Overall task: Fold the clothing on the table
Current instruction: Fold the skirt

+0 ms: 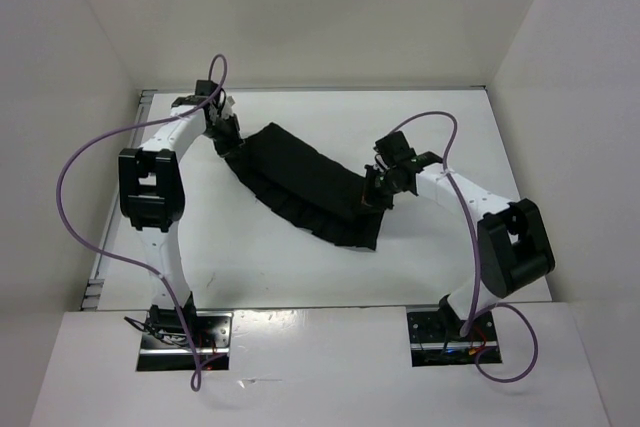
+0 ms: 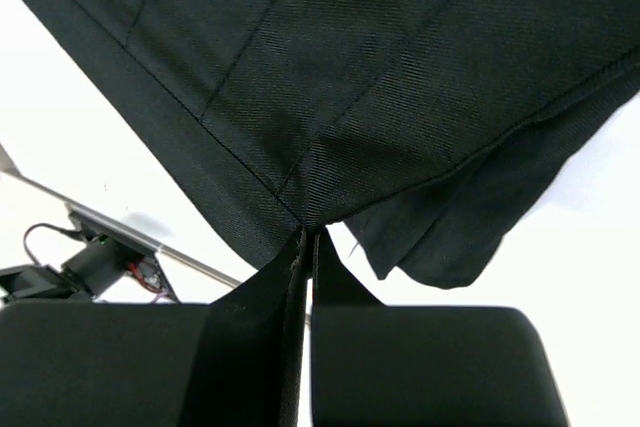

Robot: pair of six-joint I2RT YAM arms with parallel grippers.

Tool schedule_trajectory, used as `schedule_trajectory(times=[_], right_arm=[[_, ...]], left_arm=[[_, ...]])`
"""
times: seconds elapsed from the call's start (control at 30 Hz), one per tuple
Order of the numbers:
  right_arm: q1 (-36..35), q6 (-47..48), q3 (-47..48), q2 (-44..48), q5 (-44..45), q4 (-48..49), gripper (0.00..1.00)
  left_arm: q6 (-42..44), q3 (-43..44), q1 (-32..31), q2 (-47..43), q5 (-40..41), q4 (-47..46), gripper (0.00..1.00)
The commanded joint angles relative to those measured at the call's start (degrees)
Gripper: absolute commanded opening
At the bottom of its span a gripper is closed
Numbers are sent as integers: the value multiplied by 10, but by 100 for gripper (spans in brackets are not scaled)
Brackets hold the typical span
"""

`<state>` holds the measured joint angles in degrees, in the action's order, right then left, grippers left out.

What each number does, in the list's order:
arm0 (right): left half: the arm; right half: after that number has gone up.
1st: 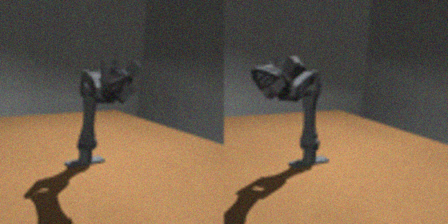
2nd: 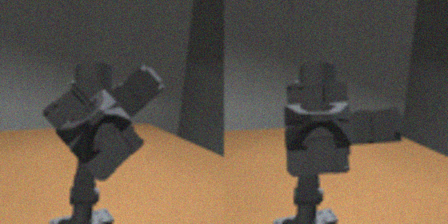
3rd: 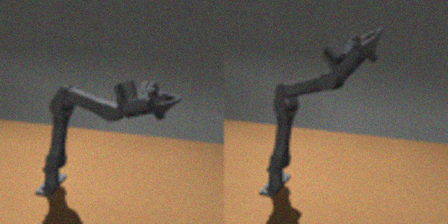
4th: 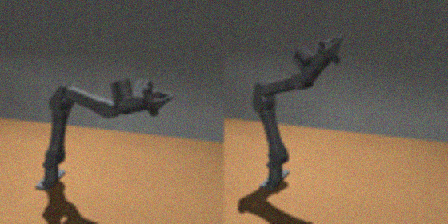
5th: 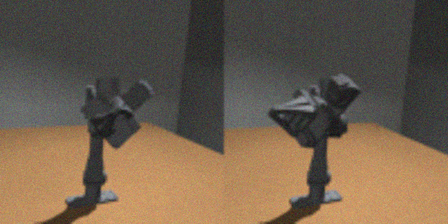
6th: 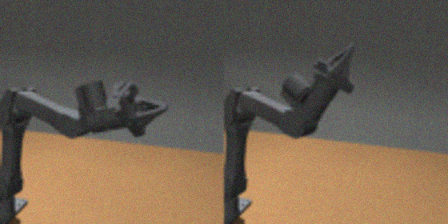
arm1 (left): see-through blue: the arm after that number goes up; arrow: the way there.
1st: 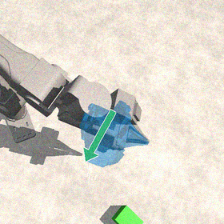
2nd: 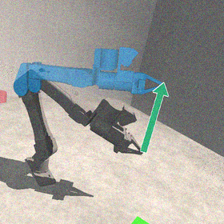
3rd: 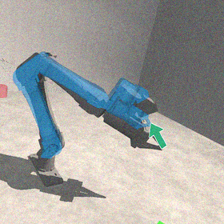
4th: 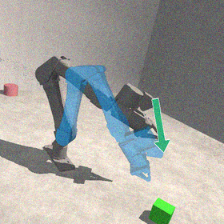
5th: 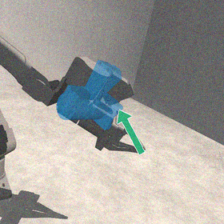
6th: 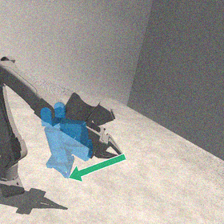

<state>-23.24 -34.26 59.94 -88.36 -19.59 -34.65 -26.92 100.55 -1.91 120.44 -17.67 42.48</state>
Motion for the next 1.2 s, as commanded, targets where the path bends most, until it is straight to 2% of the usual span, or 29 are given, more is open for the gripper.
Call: schedule_trajectory(times=[0.0, 0.07, 0.13, 0.2, 0.23, 0.27, 0.3, 0.37, 0.43, 0.53, 0.6, 0.83, 1.0, 1.17], right_arm=[[-17, 3, -19, 2, 51, -90, 0], [-33, 3, -25, -15, 66, -104, 0], [-40, 3, -26, -38, 66, -116, 9], [-57, 9, -26, -33, 75, -143, 26], [-62, 3, -6, -8, 89, -170, 40], [-62, -8, 4, 10, 97, -183, 61], [-62, -16, 27, 26, 107, -196, 66], [-62, -30, 49, 58, 143, -218, 68], [-57, -41, 62, 58, 149, -219, 76], [-43, -47, 55, 33, 149, -185, 80], [-36, -55, 36, 12, 170, -161, 90], [-11, -82, 20, -45, 164, -83, 90], [27, -88, -18, -64, 105, -22, 90], [32, -99, -31, -74, 99, 3, 89]], left_arm=[[28, -12, 27, -38, 116, -22, 0], [28, -18, 27, -38, 149, -14, 0], [28, -26, 27, -44, 176, 0, 40], [22, -26, 32, -62, 205, 13, 55], [22, -26, 32, -72, 210, 18, 70], [16, -19, 32, -98, 210, 18, 80], [16, -14, 32, -112, 210, 18, 82], [28, 1, 32, -133, 203, 12, 83], [35, 41, 16, -138, 196, 7, 83], [56, 81, 4, -94, 141, -24, 86], [63, 87, -3, -76, 112, -46, 89], [79, 55, -3, -27, 68, -178, 96], [117, 54, -3, 30, 54, -211, 98], [129, 49, -3, 65, 47, -228, 98]])
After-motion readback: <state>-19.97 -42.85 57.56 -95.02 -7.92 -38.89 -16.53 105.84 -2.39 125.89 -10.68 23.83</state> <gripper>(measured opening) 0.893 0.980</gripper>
